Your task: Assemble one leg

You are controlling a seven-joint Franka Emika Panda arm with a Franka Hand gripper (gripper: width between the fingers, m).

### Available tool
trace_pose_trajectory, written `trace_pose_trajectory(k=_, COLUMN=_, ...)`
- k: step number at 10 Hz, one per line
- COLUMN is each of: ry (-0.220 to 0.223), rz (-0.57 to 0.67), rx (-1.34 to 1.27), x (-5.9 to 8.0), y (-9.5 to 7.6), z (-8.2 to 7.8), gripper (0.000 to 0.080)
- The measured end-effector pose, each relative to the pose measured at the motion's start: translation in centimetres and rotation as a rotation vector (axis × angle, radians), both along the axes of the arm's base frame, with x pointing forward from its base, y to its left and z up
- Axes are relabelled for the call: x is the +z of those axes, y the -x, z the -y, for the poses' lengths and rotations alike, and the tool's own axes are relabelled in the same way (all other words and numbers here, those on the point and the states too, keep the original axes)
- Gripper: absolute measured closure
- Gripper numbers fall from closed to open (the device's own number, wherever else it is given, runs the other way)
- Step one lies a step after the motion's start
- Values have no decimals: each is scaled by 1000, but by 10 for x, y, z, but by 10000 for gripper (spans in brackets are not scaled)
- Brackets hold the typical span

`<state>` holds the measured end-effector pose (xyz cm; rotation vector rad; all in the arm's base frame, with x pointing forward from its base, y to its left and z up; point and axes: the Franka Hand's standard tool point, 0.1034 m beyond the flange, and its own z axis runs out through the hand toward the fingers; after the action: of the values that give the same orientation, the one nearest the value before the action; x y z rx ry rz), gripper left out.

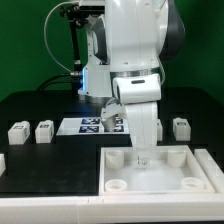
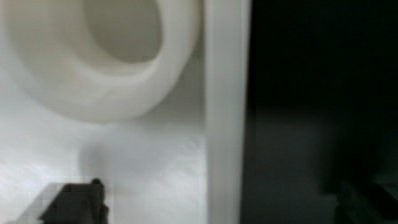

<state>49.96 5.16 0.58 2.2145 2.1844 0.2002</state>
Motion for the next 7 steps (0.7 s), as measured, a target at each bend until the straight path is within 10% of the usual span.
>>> trace_pose_trajectory(k=7, ry=-68, rz=1, rx=-558, x=60, y=16, z=-62, gripper=150)
